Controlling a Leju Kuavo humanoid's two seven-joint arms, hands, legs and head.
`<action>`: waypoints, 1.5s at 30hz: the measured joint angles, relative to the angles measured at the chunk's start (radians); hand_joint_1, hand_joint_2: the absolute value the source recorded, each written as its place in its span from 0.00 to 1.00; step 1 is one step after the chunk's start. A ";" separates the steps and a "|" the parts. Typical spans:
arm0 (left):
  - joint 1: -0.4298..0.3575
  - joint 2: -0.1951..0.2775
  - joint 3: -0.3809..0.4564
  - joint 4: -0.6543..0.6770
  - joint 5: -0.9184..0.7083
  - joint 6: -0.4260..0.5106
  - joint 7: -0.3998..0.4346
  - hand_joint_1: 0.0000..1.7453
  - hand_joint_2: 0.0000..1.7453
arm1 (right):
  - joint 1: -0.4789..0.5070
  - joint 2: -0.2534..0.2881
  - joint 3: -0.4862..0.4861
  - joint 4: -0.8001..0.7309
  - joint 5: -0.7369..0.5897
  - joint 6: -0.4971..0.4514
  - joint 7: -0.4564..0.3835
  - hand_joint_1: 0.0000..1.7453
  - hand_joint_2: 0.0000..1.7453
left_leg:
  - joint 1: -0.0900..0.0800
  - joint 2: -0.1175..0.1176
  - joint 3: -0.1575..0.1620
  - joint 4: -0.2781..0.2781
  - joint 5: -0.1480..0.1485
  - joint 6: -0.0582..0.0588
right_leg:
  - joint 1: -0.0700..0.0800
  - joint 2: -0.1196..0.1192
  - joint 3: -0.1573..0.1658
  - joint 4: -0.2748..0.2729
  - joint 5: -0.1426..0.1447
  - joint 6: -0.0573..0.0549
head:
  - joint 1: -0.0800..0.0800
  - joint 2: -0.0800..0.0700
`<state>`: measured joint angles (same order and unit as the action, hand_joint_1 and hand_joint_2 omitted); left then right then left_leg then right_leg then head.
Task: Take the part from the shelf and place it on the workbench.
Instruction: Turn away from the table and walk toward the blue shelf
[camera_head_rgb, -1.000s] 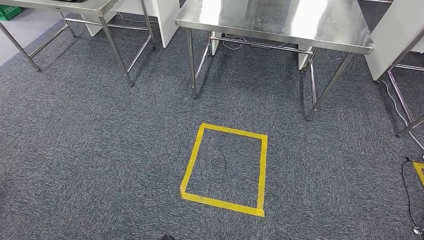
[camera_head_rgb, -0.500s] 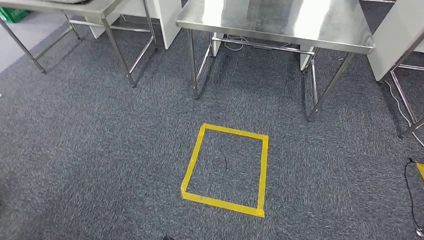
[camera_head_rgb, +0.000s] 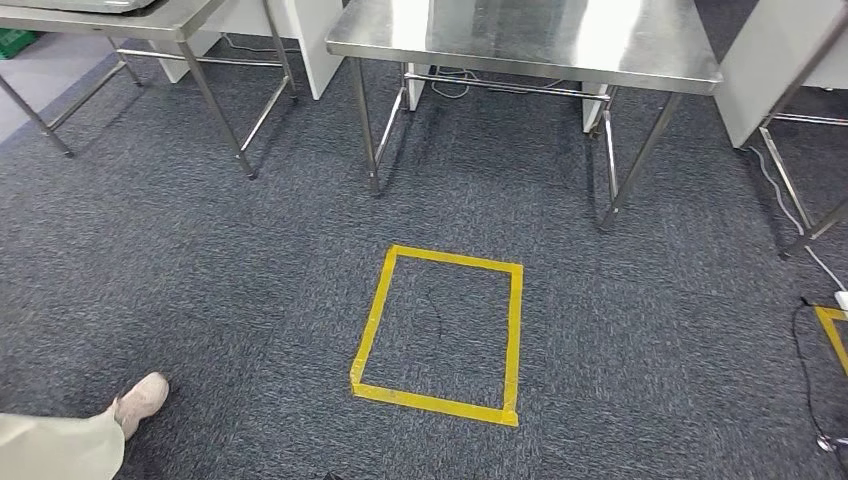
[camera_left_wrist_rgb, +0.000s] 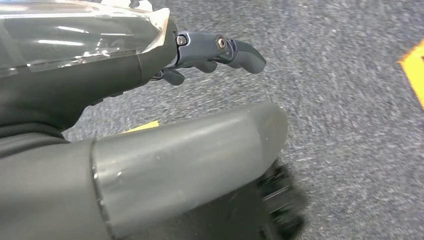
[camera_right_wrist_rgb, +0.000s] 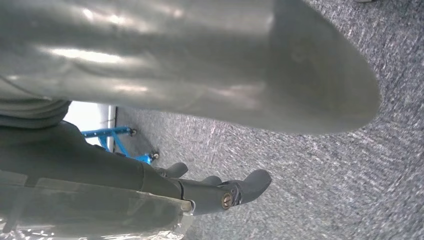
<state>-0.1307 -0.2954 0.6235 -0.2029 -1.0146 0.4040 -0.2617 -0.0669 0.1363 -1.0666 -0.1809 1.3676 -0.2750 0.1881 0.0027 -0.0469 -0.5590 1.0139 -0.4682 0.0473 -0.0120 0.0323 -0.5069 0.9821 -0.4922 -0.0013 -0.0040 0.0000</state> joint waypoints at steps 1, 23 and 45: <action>0.000 0.000 0.000 0.000 0.000 0.000 0.000 0.00 0.00 | 0.000 0.001 0.000 0.000 0.000 0.000 0.000 0.00 0.00 | 0.001 -0.003 0.002 -0.001 -0.003 0.001 | 0.000 0.000 -0.001 0.000 0.000 0.000 | 0.001 0.000; -0.047 0.001 0.002 -0.001 -0.011 -0.072 0.043 0.00 0.00 | -0.008 0.008 0.000 0.000 0.000 -0.008 0.024 0.00 0.00 | 0.001 0.082 0.000 0.003 -0.017 -0.030 | -0.017 -0.045 -0.010 -0.007 0.013 0.015 | 0.003 0.000; -0.008 -0.008 0.002 -0.001 0.006 0.022 -0.086 0.00 0.00 | 0.006 0.004 0.000 0.003 -0.001 -0.013 0.045 0.00 0.00 | 0.000 0.100 0.019 -0.050 0.016 0.013 | -0.004 -0.026 -0.153 0.252 -0.087 0.046 | 0.006 0.000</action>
<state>-0.1389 -0.3037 0.6252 -0.2035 -1.0084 0.4255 -0.3473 -0.0612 0.1407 -1.0666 -0.1782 1.3668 -0.2879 0.2332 0.0026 0.0535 -0.5399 0.9640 -0.4525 0.0607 -0.0156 0.0063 -0.6598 1.2336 -0.5796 0.0451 0.0024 0.0000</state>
